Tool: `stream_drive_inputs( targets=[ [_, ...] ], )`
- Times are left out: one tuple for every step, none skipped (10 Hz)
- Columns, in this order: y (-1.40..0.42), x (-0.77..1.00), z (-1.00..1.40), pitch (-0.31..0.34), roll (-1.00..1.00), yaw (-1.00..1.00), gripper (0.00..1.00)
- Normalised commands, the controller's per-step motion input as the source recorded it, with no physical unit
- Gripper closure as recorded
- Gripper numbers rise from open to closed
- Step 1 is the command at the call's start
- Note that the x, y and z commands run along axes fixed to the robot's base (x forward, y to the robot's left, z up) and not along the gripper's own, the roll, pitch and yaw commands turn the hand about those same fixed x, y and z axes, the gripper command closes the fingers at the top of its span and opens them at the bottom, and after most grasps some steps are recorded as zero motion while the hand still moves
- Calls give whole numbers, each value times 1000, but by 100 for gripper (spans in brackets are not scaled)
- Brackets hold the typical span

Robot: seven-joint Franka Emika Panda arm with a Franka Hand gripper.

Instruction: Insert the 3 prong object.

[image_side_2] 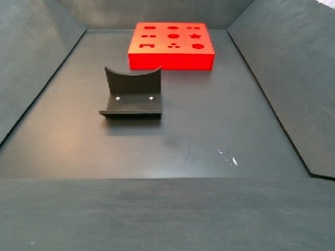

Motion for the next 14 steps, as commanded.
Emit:
stream_drive_inputs(
  targets=[
    [0,174,-46,-46,230,760,100],
    [0,303,0,0,374,649,100],
    [0,291,0,0,336,663,100],
    [6,214,-109,0,251,743,100],
    [26,177,-166,0,210,789,100],
    [131,134,-251,14,121,780,100],
    [529,-40,-49,49,-190,294,100],
    [500,-249,-300,99,-231,117,100],
    [454,-166,-480,193,-240,0,100],
    [406,-23,-389,251,-283,0,100],
    [349,-11,-331,273,-307,0,100],
    [126,0,-320,237,-263,0,100],
    [0,0,-197,96,-80,0,100],
    [-143,0,-191,-19,0,60,100]
  ],
)
